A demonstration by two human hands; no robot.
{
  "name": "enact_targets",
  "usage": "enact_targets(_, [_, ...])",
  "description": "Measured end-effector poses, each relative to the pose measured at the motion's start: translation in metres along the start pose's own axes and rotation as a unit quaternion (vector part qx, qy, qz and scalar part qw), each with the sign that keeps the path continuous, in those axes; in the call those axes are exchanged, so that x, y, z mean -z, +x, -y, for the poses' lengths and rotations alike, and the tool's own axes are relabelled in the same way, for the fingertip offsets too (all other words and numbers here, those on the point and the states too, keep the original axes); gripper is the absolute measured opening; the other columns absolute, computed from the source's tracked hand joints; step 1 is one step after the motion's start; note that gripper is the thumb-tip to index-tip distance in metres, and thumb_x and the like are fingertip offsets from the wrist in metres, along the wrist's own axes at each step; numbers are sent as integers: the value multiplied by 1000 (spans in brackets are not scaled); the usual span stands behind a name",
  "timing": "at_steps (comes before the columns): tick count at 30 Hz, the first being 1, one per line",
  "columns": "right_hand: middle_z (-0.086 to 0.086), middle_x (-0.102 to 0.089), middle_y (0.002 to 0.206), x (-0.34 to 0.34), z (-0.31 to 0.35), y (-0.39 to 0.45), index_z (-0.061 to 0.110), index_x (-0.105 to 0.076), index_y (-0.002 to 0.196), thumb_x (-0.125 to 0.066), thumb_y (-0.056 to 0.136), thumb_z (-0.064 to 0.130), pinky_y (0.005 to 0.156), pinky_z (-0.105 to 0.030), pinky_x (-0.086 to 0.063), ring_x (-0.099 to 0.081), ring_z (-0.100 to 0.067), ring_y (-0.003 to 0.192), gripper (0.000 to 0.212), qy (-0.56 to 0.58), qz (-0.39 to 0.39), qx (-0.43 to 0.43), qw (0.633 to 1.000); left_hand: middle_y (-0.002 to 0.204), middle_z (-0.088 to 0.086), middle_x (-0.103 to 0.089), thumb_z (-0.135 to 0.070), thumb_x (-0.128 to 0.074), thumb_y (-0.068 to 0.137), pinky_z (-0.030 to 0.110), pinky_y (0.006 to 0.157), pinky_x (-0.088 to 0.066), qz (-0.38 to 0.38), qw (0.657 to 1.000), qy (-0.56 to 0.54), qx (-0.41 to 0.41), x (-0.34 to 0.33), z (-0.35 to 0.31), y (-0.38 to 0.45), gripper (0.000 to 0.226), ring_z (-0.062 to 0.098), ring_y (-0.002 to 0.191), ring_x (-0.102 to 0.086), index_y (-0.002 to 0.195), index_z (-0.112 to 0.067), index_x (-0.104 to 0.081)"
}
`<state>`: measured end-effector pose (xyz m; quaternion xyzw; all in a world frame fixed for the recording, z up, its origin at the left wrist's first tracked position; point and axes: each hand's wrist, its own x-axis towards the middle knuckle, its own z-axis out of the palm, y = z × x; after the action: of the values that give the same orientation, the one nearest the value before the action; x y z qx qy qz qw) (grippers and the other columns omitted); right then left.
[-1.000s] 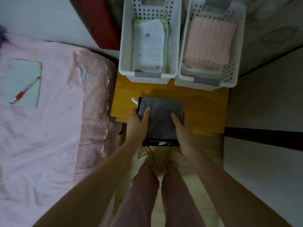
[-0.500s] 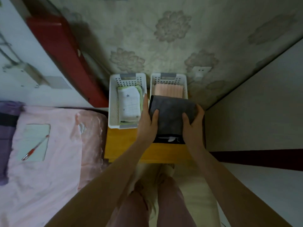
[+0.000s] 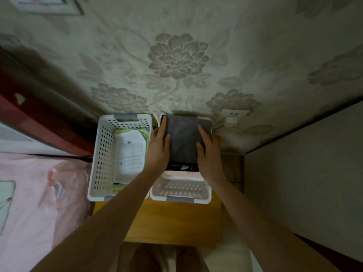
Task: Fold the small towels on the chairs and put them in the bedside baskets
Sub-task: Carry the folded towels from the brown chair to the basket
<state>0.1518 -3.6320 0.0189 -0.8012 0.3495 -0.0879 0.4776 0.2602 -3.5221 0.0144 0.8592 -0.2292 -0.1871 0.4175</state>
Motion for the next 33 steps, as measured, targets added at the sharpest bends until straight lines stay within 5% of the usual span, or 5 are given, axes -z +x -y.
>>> enact_targets(5, [-20, -31, 149, -11, -16, 9, 20, -37, 149, -39, 104, 21, 113, -42, -36, -40, -32, 134, 45, -71, -32, 4, 997, 151, 8, -29, -22, -34, 105, 0, 97, -23, 4, 1000, -12, 9, -15, 7, 3, 53, 4, 127, -33, 154, -26, -14])
enact_targets(10, [-13, -11, 158, -17, -18, 3, 16, -32, 150, -36, 104, 15, 108, 0, -5, -16, -13, 144, 46, -76, -13, 6, 997, 154, 9, -23, -20, -35, 104, 22, 113, -23, 32, 999, 24, 17, -22, 16, 1, 55, 20, 141, -27, 154, -26, -11])
enact_targets(16, [-22, -23, 157, -19, -20, 4, 15, -43, 145, -50, 97, 21, 110, -50, -36, -27, -37, 143, 49, -309, -43, 40, 949, 154, 14, -21, -22, -35, 104, 39, 116, -31, 49, 996, 77, -7, -20, 23, 1, 56, 26, 141, -28, 154, -21, -12])
enact_targets(23, [-17, -12, 161, -27, -49, 4, 14, -22, 154, -21, 102, 44, 120, -46, -11, -8, -28, 150, 60, -411, 0, 109, 905, 161, 12, -12, -43, -13, 104, 48, 119, -16, 78, 902, 379, -193, -17, 43, 5, 58, 29, 149, -7, 153, -12, -19])
enact_targets(33, [-31, -20, 154, -49, -65, 20, 5, -26, 151, -23, 98, 44, 119, -45, -12, -21, -38, 146, 66, -477, 20, 109, 872, 159, 15, -17, -49, -7, 98, 47, 119, -14, 119, 856, 479, -156, -30, 66, 19, 68, 26, 147, -19, 152, -8, -14])
